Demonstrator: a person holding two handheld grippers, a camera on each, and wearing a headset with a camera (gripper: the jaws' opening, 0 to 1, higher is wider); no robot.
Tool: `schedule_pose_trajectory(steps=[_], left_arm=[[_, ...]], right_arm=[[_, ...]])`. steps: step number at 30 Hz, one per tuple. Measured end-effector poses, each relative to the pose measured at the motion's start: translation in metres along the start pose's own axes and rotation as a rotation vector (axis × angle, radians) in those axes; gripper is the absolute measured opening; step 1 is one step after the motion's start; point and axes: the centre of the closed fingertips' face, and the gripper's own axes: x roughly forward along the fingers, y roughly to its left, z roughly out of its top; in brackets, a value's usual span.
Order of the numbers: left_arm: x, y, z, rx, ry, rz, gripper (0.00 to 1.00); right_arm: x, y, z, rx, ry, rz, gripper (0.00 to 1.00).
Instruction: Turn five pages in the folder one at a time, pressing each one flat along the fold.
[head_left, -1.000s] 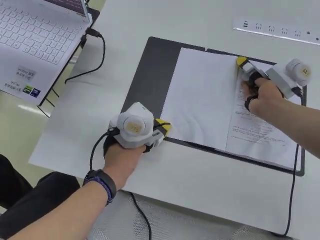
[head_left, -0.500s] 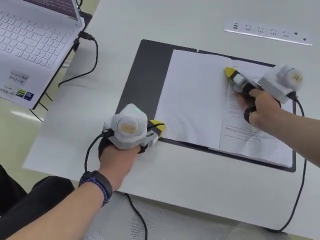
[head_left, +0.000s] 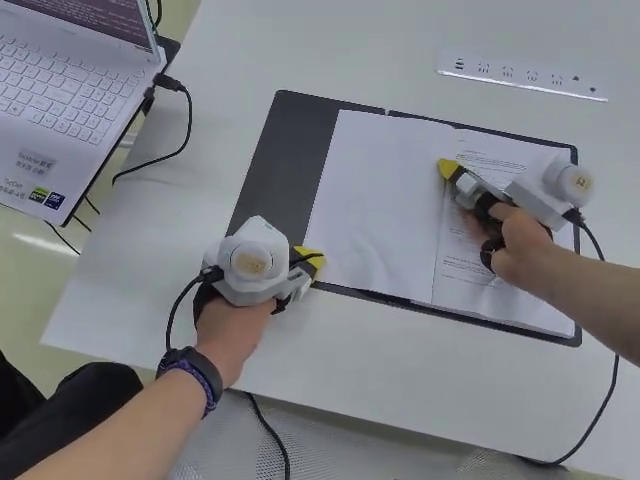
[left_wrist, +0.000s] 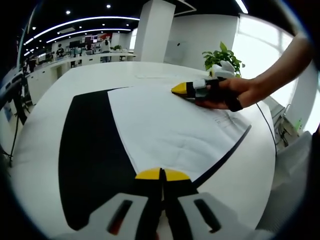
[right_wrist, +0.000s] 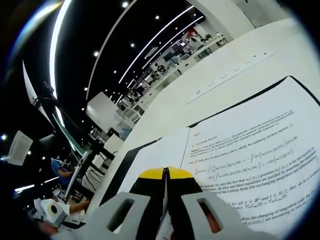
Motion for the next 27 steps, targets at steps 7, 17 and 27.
schedule_pose_trajectory(steps=[7, 17, 27], left_arm=[[0.0, 0.0, 0.0, -0.008, -0.005, 0.002, 0.0], [0.0, 0.001, 0.0, -0.022, -0.021, 0.005, 0.0], [0.001, 0.001, 0.0, -0.022, -0.018, 0.004, 0.0]], right_arm=[[-0.016, 0.009, -0.012, 0.0, -0.007, 0.008, 0.0], [-0.032, 0.016, -0.024, 0.035, -0.021, 0.008, 0.0], [-0.045, 0.018, -0.034, 0.052, -0.026, 0.005, 0.0]])
